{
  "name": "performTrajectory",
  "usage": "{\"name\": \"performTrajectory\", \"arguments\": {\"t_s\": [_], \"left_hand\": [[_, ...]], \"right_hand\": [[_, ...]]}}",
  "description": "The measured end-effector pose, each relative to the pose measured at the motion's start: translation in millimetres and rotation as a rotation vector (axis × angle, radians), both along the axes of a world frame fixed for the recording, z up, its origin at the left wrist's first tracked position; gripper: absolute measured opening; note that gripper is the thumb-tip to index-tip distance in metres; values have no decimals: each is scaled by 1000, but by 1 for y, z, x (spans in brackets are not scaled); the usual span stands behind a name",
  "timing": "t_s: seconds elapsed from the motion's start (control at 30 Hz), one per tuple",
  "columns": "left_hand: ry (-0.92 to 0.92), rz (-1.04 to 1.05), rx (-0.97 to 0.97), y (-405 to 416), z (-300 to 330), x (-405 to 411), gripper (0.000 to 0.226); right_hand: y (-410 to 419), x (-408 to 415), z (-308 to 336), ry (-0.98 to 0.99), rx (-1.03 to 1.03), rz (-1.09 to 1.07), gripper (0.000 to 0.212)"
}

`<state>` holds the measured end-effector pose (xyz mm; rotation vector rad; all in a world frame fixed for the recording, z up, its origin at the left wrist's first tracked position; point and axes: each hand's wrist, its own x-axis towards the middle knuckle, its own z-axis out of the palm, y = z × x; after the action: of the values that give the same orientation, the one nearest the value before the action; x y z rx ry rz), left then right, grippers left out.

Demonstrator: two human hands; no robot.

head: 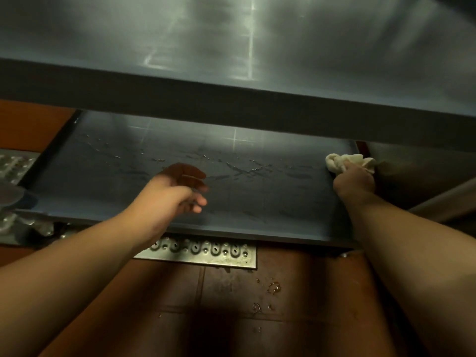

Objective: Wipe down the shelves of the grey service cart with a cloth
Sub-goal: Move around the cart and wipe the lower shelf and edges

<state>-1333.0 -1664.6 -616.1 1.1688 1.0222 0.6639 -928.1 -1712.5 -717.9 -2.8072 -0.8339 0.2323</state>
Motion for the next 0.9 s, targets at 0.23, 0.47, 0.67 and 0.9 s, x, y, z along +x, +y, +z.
{"name": "performTrajectory", "arguments": {"t_s": [0.23,0.47,0.67,0.9], "left_hand": [[-29,7,-33,19,-5,-46,40],[-65,34,-40,41,-2,-104,40],[-112,114,-40,62,-4,-148,39],[-167,203,-71,74,-15,-194,41]], "right_hand": [[32,-45,12,-8,-142,92,49],[74,-108,8,100,-185,151,65],[108,-167,20,50,-252,175,71],[144,-241,14,-81,-276,273,53]]}}
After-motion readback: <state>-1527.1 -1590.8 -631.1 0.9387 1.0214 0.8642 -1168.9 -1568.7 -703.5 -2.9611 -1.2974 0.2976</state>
